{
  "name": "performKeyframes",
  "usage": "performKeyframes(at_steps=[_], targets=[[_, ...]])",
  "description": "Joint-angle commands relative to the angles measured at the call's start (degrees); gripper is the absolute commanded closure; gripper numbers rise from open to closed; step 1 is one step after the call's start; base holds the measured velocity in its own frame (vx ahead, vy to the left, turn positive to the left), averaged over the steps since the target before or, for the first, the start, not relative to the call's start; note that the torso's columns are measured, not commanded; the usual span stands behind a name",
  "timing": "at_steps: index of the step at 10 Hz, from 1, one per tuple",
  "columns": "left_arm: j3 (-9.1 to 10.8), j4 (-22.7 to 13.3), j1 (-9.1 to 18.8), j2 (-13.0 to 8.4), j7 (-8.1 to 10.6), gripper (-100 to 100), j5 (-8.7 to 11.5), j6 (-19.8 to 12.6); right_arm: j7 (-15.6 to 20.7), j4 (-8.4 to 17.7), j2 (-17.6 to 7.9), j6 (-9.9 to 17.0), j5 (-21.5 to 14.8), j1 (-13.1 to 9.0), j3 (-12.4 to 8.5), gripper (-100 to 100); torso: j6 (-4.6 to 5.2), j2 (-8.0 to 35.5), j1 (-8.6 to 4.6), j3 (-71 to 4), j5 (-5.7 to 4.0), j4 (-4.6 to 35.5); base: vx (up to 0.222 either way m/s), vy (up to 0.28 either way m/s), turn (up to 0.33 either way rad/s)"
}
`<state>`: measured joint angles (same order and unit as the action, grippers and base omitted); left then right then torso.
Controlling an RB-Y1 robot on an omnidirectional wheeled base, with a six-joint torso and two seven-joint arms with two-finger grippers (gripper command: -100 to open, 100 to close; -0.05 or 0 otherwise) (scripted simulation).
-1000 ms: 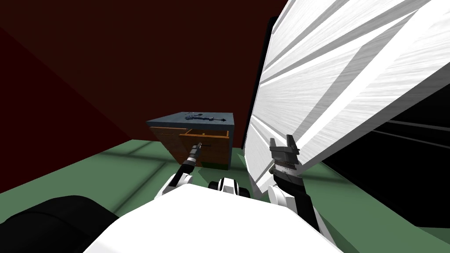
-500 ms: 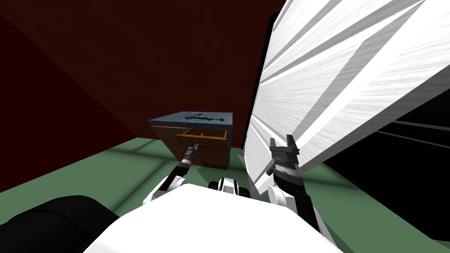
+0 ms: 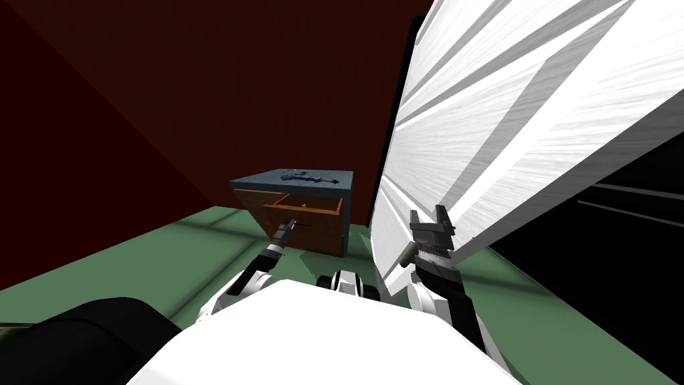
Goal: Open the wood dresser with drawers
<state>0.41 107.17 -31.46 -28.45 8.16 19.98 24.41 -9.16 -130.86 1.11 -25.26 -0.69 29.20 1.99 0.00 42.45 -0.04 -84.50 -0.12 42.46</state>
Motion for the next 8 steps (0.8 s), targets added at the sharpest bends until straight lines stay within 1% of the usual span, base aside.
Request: performKeyframes(at_steps=[1,2,3,4,5,7,8], targets=[[0.33,-0.35,-1.11,-4.01,0.76,100,2.68,2.63,0.00,-0.01,0.00,-0.01,0.00,0.00,0.03,0,-0.09,0.03,-0.05,0.01,-0.03,0.01,-0.008,-0.068,0.040],[0.52,-0.95,-2.07,-5.96,1.44,100,5.01,4.64,-0.01,-0.02,0.00,-0.02,-0.01,0.01,0.06,0,-0.08,-0.02,-0.07,-0.04,-0.09,0.04,0.000,-0.080,0.056],[0.52,-0.95,-2.07,-7.22,1.44,100,5.01,4.64,-0.01,-0.05,0.00,-0.05,-0.01,0.03,0.09,0,-0.24,-0.04,-0.09,-0.07,-0.16,0.06,-0.004,-0.079,0.066],[0.71,-1.54,-3.02,-9.12,2.12,100,7.34,6.64,-0.01,-0.06,0.00,-0.07,-0.01,0.04,0.08,0,-0.12,-0.01,-0.14,-0.07,-0.21,0.12,0.001,-0.106,0.075],[1.05,0.63,-4.68,-9.61,2.26,-100,7.18,4.69,-0.01,-0.09,0.00,-0.09,-0.01,0.05,0.12,0,-0.26,0.04,-0.20,-0.05,-0.29,0.17,0.029,-0.064,0.098],[1.90,2.87,-6.16,-10.92,2.56,-100,8.20,4.10,-0.01,-0.09,0.00,-0.10,-0.01,0.06,0.11,0,-0.03,-0.17,0.19,-0.08,0.12,-0.13,0.044,-0.007,0.073],[2.33,3.99,-6.90,-11.57,2.71,-100,8.71,3.81,-0.01,-0.09,-0.01,-0.10,-0.01,0.06,0.10,0,0.02,-0.24,0.23,-0.12,0.15,-0.15,0.047,0.008,0.046]])
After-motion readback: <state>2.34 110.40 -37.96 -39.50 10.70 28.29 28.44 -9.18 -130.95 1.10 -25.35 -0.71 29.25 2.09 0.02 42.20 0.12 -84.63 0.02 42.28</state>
